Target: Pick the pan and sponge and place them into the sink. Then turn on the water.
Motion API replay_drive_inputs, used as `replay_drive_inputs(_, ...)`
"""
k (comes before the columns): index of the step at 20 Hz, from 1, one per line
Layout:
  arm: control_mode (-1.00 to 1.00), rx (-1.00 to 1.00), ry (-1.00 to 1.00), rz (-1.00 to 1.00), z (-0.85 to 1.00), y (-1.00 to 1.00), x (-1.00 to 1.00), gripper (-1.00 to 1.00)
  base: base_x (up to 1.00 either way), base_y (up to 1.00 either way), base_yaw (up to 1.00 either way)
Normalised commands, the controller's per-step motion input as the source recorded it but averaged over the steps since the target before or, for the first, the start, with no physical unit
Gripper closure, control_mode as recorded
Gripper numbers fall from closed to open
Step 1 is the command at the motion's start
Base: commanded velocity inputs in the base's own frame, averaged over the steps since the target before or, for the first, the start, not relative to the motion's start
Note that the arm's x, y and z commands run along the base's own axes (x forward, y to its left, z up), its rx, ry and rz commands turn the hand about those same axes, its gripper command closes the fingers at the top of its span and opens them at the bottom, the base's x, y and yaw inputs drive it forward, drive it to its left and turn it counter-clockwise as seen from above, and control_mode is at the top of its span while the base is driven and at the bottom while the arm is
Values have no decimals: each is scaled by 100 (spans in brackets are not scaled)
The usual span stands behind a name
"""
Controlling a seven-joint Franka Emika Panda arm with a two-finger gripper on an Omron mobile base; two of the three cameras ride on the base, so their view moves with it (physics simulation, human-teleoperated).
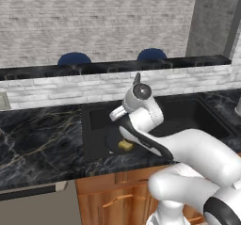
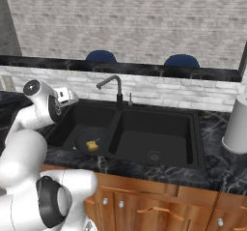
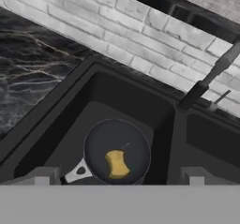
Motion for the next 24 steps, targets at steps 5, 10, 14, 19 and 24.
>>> replay_drive_inputs(5,-100,14,0,-24,3,-51,-99,-100,0,0,0)
replay_drive_inputs(10,-100,26,18,-28,42,-74,-60,-100,0,0,0)
replay_drive_inputs(14,-100,41,42,-35,39,-88,-15,-100,0,0,0)
replay_drive_inputs(19,-100,51,27,-23,27,-92,-3,-100,0,0,0)
replay_drive_inputs(24,-100,21,1,-2,0,-22,0,-100,0,0,0)
